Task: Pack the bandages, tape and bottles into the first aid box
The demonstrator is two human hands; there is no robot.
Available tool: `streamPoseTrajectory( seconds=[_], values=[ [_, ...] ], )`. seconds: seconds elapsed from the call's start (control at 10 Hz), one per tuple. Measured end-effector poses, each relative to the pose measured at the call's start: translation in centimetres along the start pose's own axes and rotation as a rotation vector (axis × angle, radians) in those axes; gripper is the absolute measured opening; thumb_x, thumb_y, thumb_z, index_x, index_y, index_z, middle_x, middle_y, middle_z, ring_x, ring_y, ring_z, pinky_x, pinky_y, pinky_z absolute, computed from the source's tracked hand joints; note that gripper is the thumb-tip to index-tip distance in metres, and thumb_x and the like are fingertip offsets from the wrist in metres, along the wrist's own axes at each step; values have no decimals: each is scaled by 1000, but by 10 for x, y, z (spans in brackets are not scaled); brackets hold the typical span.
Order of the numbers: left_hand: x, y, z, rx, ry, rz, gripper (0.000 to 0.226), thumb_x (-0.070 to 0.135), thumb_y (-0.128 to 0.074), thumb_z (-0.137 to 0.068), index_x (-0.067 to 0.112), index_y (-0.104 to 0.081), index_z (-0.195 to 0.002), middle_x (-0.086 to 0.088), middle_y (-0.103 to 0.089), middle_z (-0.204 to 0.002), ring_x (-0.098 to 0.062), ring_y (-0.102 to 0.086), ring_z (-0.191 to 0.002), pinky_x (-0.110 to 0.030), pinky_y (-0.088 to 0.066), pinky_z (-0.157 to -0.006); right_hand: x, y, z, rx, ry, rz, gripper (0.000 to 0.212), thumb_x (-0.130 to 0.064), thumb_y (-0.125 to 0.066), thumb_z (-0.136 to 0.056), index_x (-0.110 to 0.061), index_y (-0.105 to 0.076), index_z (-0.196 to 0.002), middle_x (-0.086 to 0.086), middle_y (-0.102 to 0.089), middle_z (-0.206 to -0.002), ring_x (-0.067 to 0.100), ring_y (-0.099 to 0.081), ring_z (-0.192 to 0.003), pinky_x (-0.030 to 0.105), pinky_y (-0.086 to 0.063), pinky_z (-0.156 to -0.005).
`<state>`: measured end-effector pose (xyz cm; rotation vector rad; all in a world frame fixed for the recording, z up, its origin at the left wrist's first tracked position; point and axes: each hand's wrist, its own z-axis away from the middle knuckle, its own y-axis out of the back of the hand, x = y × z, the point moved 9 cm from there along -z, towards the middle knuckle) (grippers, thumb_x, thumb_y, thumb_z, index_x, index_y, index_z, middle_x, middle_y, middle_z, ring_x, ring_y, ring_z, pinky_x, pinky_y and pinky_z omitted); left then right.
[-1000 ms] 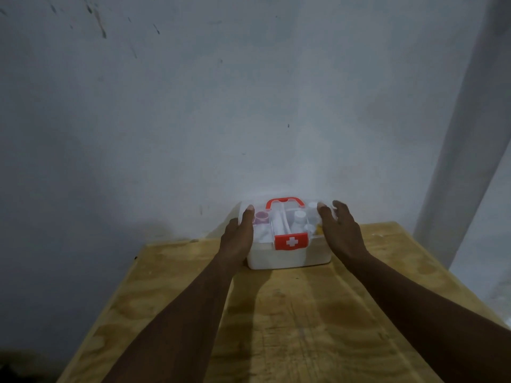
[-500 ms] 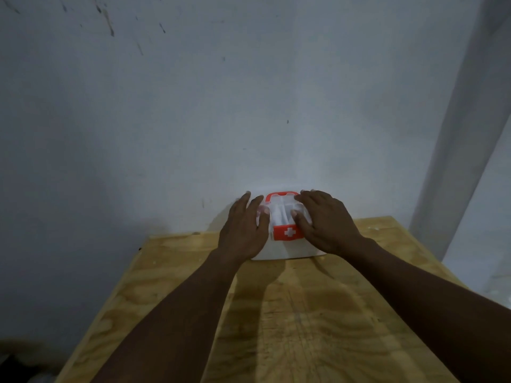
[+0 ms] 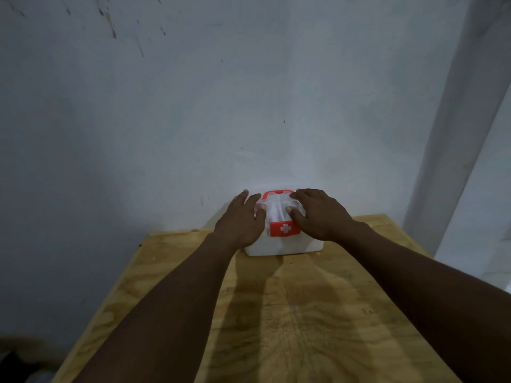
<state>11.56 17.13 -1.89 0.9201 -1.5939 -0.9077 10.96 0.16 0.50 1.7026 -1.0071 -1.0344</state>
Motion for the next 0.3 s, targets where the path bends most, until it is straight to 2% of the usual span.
streamPoseTrajectory(
  seconds=[0.2,0.3],
  values=[
    [15,27,-2,-126,23,-130,61,44,-30,-108,23,-13,-163,-8,-3,-172,-35,2,-158,-53,-10,-126,1,13,-12,-173,-59,-87,64,-50,-50,-94,-17,-38,-148,6,-40,-155,25,-38,-141,44,-34,-114],
    [26,57,-10,-123,3,-161,67,41,-39,-105,24,-10,-163,-9,-3,-172,-35,-2,-158,-56,-15,-125,-2,35,-19,-168,-40,-66,64,-49,-54,-92,-19,-39,-148,4,-40,-155,24,-38,-140,42,-35,-114]
  ],
)
